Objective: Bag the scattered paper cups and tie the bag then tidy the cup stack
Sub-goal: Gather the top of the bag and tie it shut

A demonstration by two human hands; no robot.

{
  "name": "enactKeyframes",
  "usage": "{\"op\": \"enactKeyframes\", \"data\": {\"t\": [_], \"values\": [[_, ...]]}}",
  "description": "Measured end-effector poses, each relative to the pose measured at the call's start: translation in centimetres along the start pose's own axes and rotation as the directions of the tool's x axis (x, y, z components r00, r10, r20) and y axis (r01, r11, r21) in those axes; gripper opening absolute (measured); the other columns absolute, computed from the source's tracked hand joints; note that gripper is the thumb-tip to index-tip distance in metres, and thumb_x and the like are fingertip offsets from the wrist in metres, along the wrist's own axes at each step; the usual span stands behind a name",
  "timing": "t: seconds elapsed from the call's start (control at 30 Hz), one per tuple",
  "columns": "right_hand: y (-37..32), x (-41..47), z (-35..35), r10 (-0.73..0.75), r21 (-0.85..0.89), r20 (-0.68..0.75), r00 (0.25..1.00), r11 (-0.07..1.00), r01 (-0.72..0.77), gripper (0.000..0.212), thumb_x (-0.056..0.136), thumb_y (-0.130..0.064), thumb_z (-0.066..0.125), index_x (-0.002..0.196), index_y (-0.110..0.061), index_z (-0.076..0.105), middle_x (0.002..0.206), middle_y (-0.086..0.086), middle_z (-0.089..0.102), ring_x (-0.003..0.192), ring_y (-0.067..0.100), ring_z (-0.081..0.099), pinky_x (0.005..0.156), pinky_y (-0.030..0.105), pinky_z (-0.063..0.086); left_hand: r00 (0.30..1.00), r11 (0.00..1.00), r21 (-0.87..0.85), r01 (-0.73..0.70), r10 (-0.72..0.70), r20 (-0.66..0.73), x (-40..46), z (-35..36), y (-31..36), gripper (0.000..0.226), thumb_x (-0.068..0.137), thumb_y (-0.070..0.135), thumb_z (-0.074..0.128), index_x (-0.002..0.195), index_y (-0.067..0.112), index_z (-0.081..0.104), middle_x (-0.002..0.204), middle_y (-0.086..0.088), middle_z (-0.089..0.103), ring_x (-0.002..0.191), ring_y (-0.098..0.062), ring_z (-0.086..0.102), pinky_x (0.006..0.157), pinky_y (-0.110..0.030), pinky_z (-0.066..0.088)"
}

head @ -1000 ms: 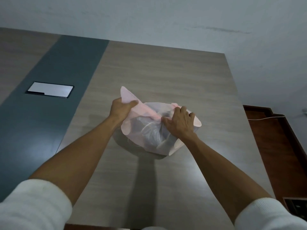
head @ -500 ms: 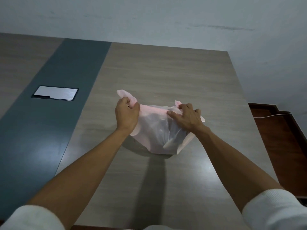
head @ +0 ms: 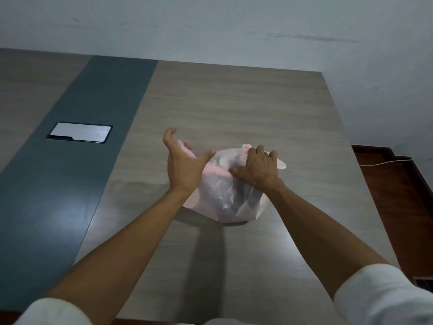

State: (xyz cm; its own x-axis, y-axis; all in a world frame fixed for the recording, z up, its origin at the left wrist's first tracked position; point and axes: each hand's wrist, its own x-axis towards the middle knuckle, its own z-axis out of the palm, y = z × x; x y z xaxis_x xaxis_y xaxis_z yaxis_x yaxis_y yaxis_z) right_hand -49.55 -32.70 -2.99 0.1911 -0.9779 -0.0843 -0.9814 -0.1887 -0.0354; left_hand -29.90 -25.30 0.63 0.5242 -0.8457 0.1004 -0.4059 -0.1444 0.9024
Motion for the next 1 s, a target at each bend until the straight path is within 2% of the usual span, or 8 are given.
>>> {"op": "enactKeyframes", "data": {"t": [0.13, 0.27, 0.4, 0.47, 0.6, 0.7, 0.83, 1.0], "values": [[-0.2, -0.6, 0.5, 0.023, 0.014, -0.031, 0.999, 1.000, -0.022, 0.104, 0.066, -0.091, 0.047, 0.131, -0.010, 0.051, 0.120, 0.010, 0.055, 0.109, 0.030, 0.056, 0.100, 0.049, 0.035, 0.977, 0.951, -0.225, 0.210, -0.198, 0.076, -1.7, 0.0, -2.8, 0.145, 0.056, 0.054, 0.096, 0.155, 0.044, -0.009, 0.157, 0.000, 0.036, 0.139, -0.018, 0.043, 0.116, -0.042, 0.036], [-0.6, -1.4, 1.1, 0.039, -0.002, -0.085, 0.996, 0.999, -0.039, 0.124, 0.055, -0.101, 0.036, 0.133, -0.006, 0.046, 0.121, 0.013, 0.053, 0.111, 0.032, 0.053, 0.102, 0.051, 0.035, 0.955, 0.934, -0.212, 0.288, -0.264, 0.138, -3.6, -0.2, -5.1, 0.112, 0.065, 0.039, 0.095, 0.152, 0.029, 0.025, 0.131, 0.014, 0.050, 0.124, -0.012, 0.054, 0.096, -0.026, 0.046], [-1.2, -1.8, 1.3, 0.052, 0.013, -0.123, 0.991, 0.999, -0.050, 0.126, 0.055, -0.100, 0.038, 0.134, -0.003, 0.045, 0.119, 0.013, 0.053, 0.107, 0.033, 0.054, 0.102, 0.052, 0.034, 0.987, 0.991, 0.000, 0.137, -0.136, 0.090, -3.1, 0.0, -4.9, 0.071, 0.066, 0.052, 0.089, 0.121, 0.018, 0.059, 0.112, 0.009, 0.065, 0.107, -0.015, 0.065, 0.090, -0.030, 0.054], [-1.5, -1.8, 1.4, 0.040, 0.014, -0.134, 0.990, 0.999, -0.039, 0.123, 0.057, -0.098, 0.042, 0.135, -0.003, 0.044, 0.119, 0.014, 0.053, 0.108, 0.033, 0.055, 0.103, 0.052, 0.035, 0.995, 0.988, 0.132, -0.075, 0.066, 0.070, -2.6, 0.2, -4.7, 0.055, 0.072, 0.050, 0.082, 0.108, 0.013, 0.063, 0.103, 0.000, 0.068, 0.098, -0.022, 0.067, 0.087, -0.039, 0.056], [-2.0, -2.0, 1.0, 0.016, 0.022, -0.127, 0.992, 1.000, -0.013, 0.116, 0.064, -0.094, 0.042, 0.135, -0.003, 0.044, 0.119, 0.014, 0.054, 0.108, 0.034, 0.056, 0.105, 0.052, 0.034, 0.878, 0.858, 0.200, -0.474, 0.444, 0.177, -2.6, 1.8, -3.9, 0.032, 0.083, 0.023, 0.064, 0.109, 0.006, 0.071, 0.109, -0.006, 0.074, 0.105, -0.026, 0.067, 0.098, -0.042, 0.049], [-2.3, -2.2, 0.3, 0.007, 0.008, -0.094, 0.996, 1.000, -0.006, 0.106, 0.071, -0.089, 0.034, 0.133, -0.005, 0.045, 0.116, 0.012, 0.055, 0.104, 0.030, 0.059, 0.105, 0.051, 0.033, 0.895, 0.904, 0.102, -0.415, 0.386, 0.224, -3.7, 3.0, -2.6, 0.017, 0.090, 0.017, 0.064, 0.077, 0.009, 0.071, 0.076, -0.001, 0.072, 0.074, -0.017, 0.066, 0.078, -0.041, 0.055], [-1.6, -2.3, 0.0, -0.015, 0.106, -0.069, 0.997, 0.994, 0.022, 0.076, 0.091, -0.066, 0.040, 0.134, -0.004, 0.047, 0.120, 0.013, 0.054, 0.103, 0.032, 0.059, 0.100, 0.050, 0.034, 0.991, 0.998, -0.062, -0.017, 0.025, 0.134, -3.9, 4.1, 0.1, 0.027, 0.080, 0.035, 0.082, 0.077, 0.011, 0.070, 0.073, 0.005, 0.070, 0.065, -0.009, 0.064, 0.062, -0.019, 0.051], [-0.3, -1.1, -2.7, 0.028, 0.526, -0.139, 0.990, 0.849, 0.050, 0.043, 0.095, -0.016, 0.051, 0.138, -0.008, 0.053, 0.113, 0.016, 0.059, 0.103, 0.037, 0.058, 0.093, 0.045, 0.043, 0.941, 0.951, 0.007, -0.309, 0.304, 0.147, -2.3, 3.9, 2.0, 0.032, 0.098, 0.037, 0.064, 0.083, 0.016, 0.045, 0.082, 0.000, 0.050, 0.074, -0.018, 0.051, 0.066, -0.030, 0.041]]}}
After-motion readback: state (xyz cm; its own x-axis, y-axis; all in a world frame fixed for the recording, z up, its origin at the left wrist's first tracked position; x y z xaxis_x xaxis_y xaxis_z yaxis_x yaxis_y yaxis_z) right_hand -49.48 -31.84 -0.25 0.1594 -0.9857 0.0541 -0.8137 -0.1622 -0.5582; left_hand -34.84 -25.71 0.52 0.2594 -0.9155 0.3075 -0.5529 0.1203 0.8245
